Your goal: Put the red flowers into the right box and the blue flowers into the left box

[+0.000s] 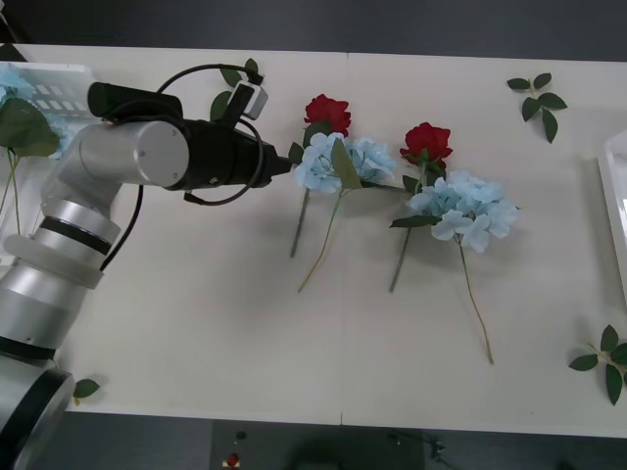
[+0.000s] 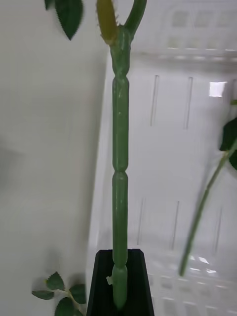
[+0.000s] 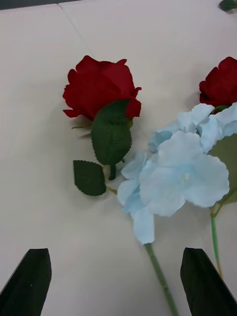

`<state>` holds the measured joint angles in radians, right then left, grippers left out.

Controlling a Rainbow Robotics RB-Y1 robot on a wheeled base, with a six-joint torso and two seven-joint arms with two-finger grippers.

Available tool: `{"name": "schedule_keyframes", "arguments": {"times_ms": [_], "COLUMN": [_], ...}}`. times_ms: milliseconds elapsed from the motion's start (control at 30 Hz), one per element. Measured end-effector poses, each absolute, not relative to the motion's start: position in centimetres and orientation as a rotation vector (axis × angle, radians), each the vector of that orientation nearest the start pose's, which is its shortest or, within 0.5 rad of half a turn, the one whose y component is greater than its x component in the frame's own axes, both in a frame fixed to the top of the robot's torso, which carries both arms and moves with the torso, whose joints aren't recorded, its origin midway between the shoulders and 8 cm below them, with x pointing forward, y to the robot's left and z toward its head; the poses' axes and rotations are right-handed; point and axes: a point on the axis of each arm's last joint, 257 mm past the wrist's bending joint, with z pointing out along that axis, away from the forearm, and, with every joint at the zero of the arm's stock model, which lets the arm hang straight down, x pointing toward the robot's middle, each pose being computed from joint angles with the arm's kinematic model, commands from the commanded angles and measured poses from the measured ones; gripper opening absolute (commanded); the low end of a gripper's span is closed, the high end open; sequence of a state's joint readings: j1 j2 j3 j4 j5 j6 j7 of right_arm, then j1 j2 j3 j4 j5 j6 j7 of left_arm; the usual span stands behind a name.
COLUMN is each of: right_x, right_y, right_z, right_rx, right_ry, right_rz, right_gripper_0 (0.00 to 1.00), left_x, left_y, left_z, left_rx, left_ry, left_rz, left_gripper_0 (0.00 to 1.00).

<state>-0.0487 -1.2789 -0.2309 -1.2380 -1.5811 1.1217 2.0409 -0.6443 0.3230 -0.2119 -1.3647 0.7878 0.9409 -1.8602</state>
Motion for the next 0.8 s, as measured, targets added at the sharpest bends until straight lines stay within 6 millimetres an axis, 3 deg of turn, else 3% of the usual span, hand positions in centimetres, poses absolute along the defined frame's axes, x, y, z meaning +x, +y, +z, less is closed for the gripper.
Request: {"name": "schedule_keyframes", "arguments": {"times_ms": [200, 300, 367, 400, 433, 533, 567, 733, 800], "right_x": [42.3, 42.1, 42.0, 42.1, 42.1, 42.1, 42.2, 42.3, 42.3], "right_y": [-63.3, -64.2, -64.2, -64.2, -64.2, -64.0, -63.9, -63.7, -63.6], "right_z": [-16.3, -16.4, -16.4, -16.4, -16.4, -16.3, -16.3, -16.3, -16.2], "right_rx": [-0.006, -0.003, -0.002, -0.002, -0.001, 0.002, 0.005, 0.016, 0.018], "right_ry": [2.450, 2.454, 2.454, 2.454, 2.453, 2.450, 2.448, 2.445, 2.442], "right_rz": [-0.093, -0.132, -0.132, -0.131, -0.128, -0.118, -0.112, -0.097, -0.088], "right_gripper_0": [0.00, 0.00, 0.06, 0.19, 0.43, 0.95, 1.00, 1.00, 1.00], "left_x": [59.6, 59.7, 59.8, 59.8, 59.8, 59.6, 59.6, 59.9, 60.0], "left_y": [3.4, 3.0, 3.0, 2.9, 2.9, 2.4, 2.2, 1.7, 1.9], "left_z": [-22.5, -24.8, -26.3, -26.9, -27.6, -29.1, -29.5, -29.9, -29.9], "left_rx": [0.652, 0.642, 0.650, 0.660, 0.674, 0.707, 0.713, 0.737, 0.740], "left_ry": [2.112, 2.142, 2.151, 2.155, 2.158, 2.174, 2.178, 2.178, 2.176], "left_rz": [-0.371, -0.347, -0.307, -0.287, -0.266, -0.236, -0.234, -0.204, -0.195], "left_gripper_0": [0.76, 0.76, 0.76, 0.75, 0.76, 0.72, 0.66, 0.57, 0.49]}}
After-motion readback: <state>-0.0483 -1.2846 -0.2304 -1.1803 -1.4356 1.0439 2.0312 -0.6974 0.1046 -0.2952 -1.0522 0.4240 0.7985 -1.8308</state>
